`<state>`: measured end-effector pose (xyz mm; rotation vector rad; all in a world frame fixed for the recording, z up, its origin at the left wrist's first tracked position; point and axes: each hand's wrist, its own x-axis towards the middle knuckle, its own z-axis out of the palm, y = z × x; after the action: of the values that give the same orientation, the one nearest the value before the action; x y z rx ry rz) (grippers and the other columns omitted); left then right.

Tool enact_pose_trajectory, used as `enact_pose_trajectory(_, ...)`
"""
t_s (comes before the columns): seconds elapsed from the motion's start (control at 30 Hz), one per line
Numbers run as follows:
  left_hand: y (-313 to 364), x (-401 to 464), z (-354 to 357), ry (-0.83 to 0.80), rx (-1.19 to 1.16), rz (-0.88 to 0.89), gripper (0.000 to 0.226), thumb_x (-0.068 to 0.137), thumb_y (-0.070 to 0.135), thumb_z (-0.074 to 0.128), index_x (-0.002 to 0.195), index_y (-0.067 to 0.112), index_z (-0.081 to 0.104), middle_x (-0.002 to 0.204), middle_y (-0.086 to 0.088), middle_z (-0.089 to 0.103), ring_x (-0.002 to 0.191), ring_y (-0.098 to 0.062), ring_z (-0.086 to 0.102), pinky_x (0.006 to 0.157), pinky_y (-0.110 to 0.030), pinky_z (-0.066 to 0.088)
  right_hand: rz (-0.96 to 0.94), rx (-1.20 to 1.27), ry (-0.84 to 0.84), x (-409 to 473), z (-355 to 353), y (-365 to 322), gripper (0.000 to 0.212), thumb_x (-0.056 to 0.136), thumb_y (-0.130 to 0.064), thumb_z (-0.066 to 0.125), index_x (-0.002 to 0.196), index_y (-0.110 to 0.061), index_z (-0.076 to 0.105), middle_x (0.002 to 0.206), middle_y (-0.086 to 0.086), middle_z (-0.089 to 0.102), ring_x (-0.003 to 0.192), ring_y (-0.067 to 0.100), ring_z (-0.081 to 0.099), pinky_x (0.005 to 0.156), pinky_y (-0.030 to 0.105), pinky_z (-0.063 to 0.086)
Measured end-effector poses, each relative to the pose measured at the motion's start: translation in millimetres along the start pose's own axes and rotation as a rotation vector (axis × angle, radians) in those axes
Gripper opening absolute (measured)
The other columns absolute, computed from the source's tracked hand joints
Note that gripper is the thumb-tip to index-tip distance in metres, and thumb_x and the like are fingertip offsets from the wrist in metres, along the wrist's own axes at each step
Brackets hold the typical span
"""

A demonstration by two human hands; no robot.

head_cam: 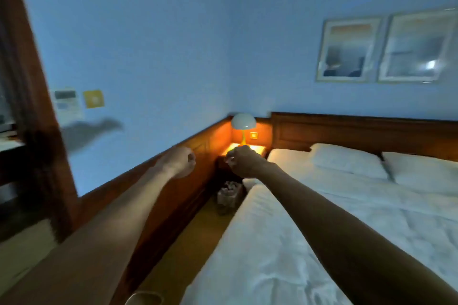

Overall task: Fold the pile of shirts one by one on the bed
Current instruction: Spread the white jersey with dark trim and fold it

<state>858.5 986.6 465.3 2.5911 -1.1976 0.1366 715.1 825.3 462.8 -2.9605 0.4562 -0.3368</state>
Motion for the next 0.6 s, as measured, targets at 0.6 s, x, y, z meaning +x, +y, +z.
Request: enact_pose_trajectory(0.6, 537, 64, 138, -0.272, -0.260, 0.909, 0.028, 0.093, 0.032, 0.065, 0.117, 0.019, 0.070, 0.123, -0.003, 0.067, 0.113, -0.025, 0.062, 0.096, -0.038, 0.050, 0.990, -0.119, 0.244, -330, -112, 364, 0.028, 0.100, -0.022, 0.051, 0.123, -0.020, 0.067, 0.137, 0.004, 0.058, 0.126, 0.024, 0.051, 0.103, 0.038, 0.041)
